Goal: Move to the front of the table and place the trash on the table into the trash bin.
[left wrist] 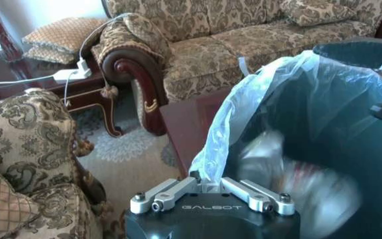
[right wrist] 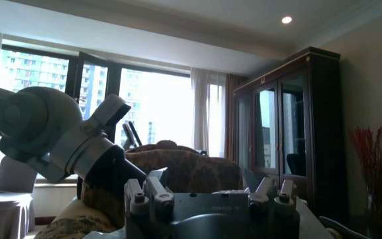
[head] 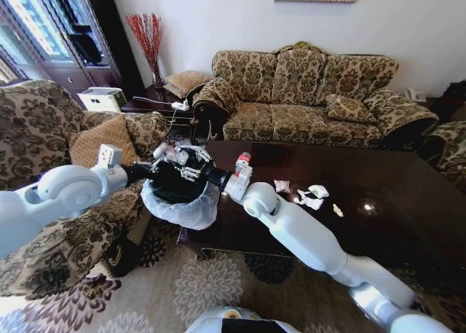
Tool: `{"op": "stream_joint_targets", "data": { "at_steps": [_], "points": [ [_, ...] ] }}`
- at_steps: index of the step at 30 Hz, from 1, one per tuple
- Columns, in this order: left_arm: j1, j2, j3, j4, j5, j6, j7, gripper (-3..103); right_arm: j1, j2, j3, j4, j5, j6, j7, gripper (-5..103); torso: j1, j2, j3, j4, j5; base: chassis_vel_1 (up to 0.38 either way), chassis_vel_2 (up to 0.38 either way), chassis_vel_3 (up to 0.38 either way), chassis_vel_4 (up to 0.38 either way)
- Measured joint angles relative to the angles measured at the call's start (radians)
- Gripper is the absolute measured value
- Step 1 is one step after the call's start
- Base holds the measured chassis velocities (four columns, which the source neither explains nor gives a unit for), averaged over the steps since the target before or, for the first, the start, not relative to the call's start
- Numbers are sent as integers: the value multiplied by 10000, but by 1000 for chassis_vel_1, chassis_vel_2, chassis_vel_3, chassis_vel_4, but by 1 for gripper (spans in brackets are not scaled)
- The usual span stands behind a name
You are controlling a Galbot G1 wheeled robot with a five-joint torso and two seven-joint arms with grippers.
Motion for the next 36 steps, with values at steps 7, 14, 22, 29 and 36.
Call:
{"op": "stream_joint_targets", "data": {
  "at_steps": [7, 14, 22, 29, 36],
  "points": [
    [59, -378, 24, 25, 176, 28, -50, 0, -809, 84, 1101, 934, 947, 298, 819, 98, -1, 0, -1, 2, 3, 0, 0, 0, 0],
    [196, -1607, 94, 80, 657, 76, -147, 0, -3520, -82, 4624, 478, 851, -921, 1907, 100, -2, 1, -1, -3, 0, 0, 0, 0, 0],
    [264, -2022, 196, -273, 875, 77, -190, 0, -4028, 788, 4927, -1921, 841, -898, 2560, 100, -3, 0, -1, 0, 1, -3, 4, 6, -2],
    [246, -2050, 99, -444, 828, 79, -217, 0, -3055, 1848, 4929, -3753, 1379, -985, 2940, 100, -6, 3, -3, 7, -2, -77, 90, 100, -78],
    [255, -2167, 156, -460, 845, 81, -216, 0, -1916, 2776, 5018, -5694, 1625, -1287, 3070, 100, 14, -2, 6, -3, 2, -139, 139, 132, -144]
  ]
}}
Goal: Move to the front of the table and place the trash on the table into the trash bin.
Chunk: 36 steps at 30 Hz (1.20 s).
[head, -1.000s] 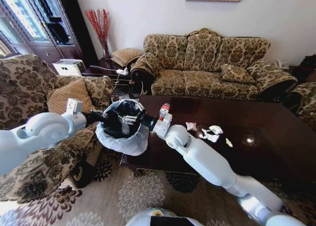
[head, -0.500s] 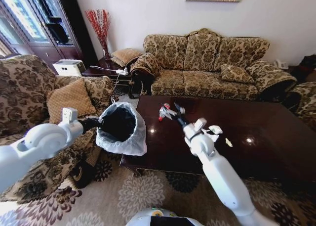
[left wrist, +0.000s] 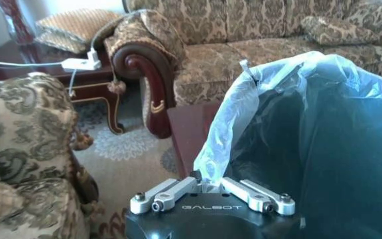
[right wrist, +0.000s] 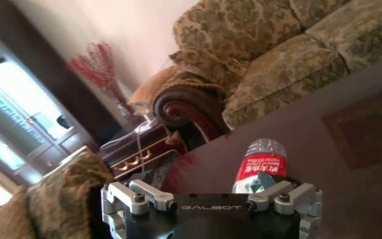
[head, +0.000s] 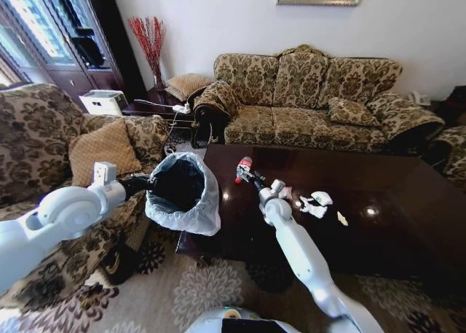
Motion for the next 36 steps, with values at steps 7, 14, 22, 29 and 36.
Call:
{"op": "stream_joint_targets", "data": {
  "at_steps": [7, 14, 22, 29, 36],
  "points": [
    [19, 43, 38, 58, 47, 0, 34, 0, 1062, 939, -150, -1688, -874, -297, 800, 100, -9, 0, -2, 1, -5, -59, 19, 26, -20],
    [-12, 132, 118, 207, 186, -29, 195, 0, 1523, 1472, -433, -2172, -1414, -683, 2122, 101, -27, 5, -11, 17, -3, 0, 0, 0, 0],
    [-58, 175, 215, 392, 522, -143, 512, 0, 1715, 1477, -705, -2566, -1905, -819, 3316, 100, -9, 3, -4, -1, -2, 0, 0, 0, 0],
    [-57, 122, 212, 369, 564, -174, 605, 0, 1592, 1464, -926, -2609, -1853, -826, 3319, 94, -18, 3, -7, 6, -2, 0, 0, 0, 0],
    [-56, 121, 228, 326, 608, -185, 632, 0, 1762, 1453, -891, -3046, -1888, -804, 3273, 94, -14, 3, -6, 1, -2, 0, 0, 0, 0]
  ]
}}
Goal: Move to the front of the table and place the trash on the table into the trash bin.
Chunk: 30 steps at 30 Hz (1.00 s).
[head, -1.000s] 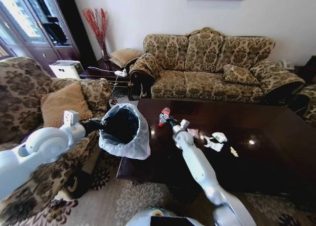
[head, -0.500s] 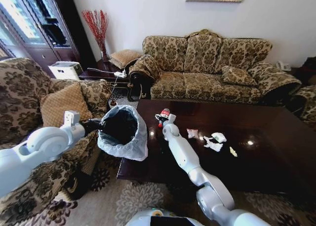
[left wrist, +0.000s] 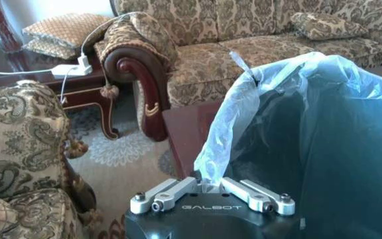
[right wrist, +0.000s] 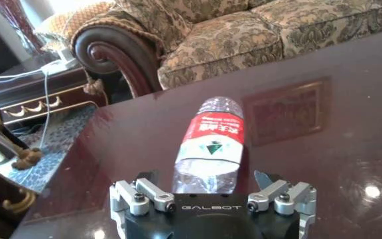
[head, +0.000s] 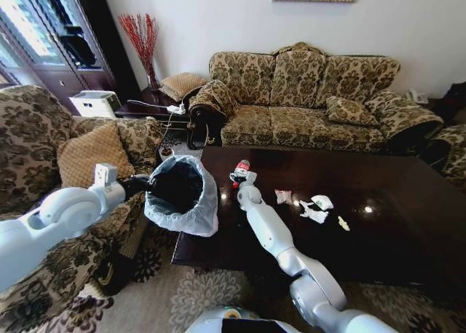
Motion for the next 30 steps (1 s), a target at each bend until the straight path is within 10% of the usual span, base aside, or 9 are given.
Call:
{"op": "stream_joint_targets", "data": {
  "at_steps": [19, 30],
  "points": [
    [6, 19, 71, -125, -16, -198, 100, 0, 250, -7, 280, -1079, -367, 36, -1181, 79, -1, 0, 0, 3, -1, 0, 0, 0, 0],
    [-18, 118, 94, -49, -37, -262, 104, 0, 254, -9, 364, -1185, -311, 5, -1503, 36, -1, 0, 0, 2, -1, 0, 0, 0, 0]
  ]
}}
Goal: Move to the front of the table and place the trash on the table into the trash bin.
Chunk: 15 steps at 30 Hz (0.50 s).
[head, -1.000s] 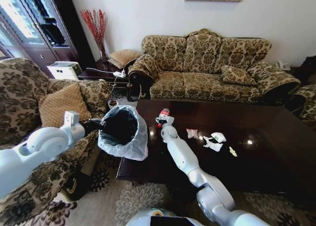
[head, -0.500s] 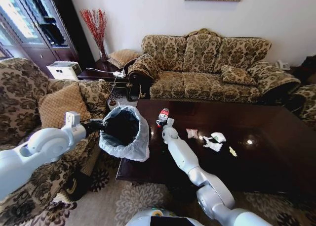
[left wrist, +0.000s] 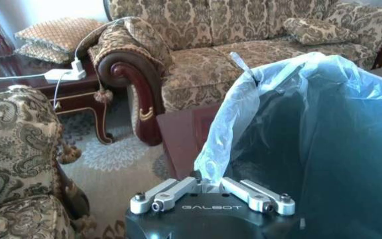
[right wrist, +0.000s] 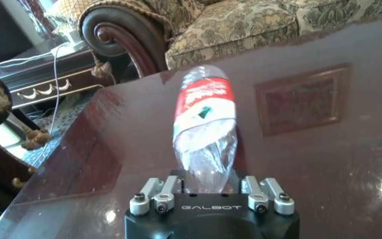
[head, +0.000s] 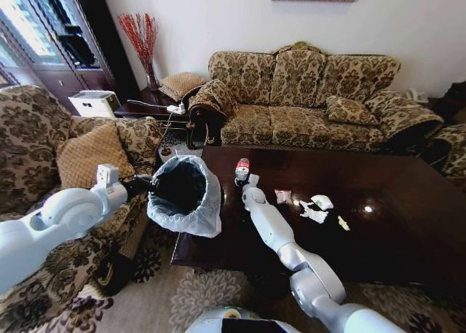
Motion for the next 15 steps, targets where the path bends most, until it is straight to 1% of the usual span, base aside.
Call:
{"op": "stream_joint_targets", "data": {
  "at_steps": [2, 5, 7, 12, 15],
  "points": [
    [-11, 11, 2, 8, -2, -11, 1, 0, -39, 0, 16, 56, 62, -19, -3, 28, 0, 0, 0, 0, 1, 0, 0, 0, 0],
    [-12, 20, 1, 8, -4, -12, 1, 0, -54, -1, 97, 79, 103, -35, -3, 25, 0, 0, 0, 0, 0, 0, 0, 0, 0],
    [-9, 54, -9, 4, -16, -12, 0, 0, -99, -1, 112, 193, 179, -68, 8, 20, 0, 0, 0, -1, 0, 0, 0, 0, 0],
    [-7, 125, -46, -5, -45, -12, -17, 0, -259, -1, 104, 502, 319, -141, 55, 20, 0, 0, 0, 0, 0, 0, 0, 0, 0],
    [-7, 200, -100, -47, -201, 32, -101, 0, -520, -2, 130, 1009, 406, -156, 123, 20, 0, 0, 0, 0, 0, 0, 0, 0, 0]
  ]
}}
